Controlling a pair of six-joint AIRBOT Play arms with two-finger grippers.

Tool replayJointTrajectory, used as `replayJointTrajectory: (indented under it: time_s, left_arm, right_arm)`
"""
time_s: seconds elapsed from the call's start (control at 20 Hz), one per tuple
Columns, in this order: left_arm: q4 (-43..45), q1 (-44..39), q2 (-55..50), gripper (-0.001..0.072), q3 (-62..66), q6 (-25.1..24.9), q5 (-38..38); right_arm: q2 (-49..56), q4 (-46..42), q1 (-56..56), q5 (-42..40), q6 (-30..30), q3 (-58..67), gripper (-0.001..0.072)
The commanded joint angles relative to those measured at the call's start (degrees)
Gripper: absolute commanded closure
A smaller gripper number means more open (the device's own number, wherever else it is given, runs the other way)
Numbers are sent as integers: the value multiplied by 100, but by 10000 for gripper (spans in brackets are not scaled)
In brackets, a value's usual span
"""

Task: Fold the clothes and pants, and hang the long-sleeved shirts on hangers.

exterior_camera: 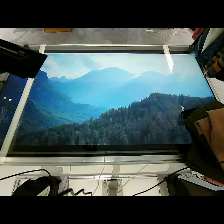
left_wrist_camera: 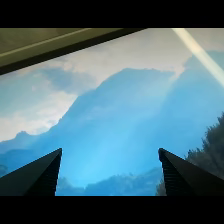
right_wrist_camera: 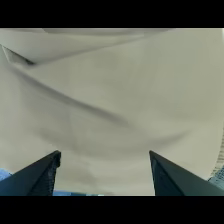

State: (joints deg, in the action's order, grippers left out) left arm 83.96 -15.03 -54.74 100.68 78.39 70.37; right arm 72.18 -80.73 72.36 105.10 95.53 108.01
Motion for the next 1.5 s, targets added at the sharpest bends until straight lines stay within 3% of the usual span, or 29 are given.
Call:
replayJointTrajectory:
  time_s: [0.0,0.15,0.2,0.35,0.6,0.8,0.95,1.05,1.15,1.45]
  left_arm:
    - [2,2,4,10,-2,2,-2]
    - [2,2,4,10,-2,2,-2]
    - [2,2,4,10,-2,0,-2]
    - [2,2,4,10,-2,2,-2]
    - [2,2,4,10,-2,2,-2]
    - [2,2,4,11,-2,0,-2]
    - [2,2,4,11,-2,2,0]
    - [2,2,4,11,-2,0,-2]
    - [2,2,4,11,-2,2,-2]
    - [2,2,4,10,-2,2,0]
  right_arm:
    - [0,138,9,-7,0,-11,193]
    - [0,933,-107,-188,-22,-11,611]
    - [0,1119,-286,-251,-24,-9,680]
    - [-4,1329,-1281,-404,-61,-9,683]
    - [-4,1126,-4317,-903,-61,-9,684]
    - [2,74,-7055,-1379,-199,-11,684]
    - [83,-1403,-8655,-1432,-205,-22,684]
    - [164,-1939,-9200,-1425,-74,-28,684]
    - [216,-1945,-9407,-1423,-13,-31,683]
    - [210,-1027,-9442,-1473,-15,-33,683]
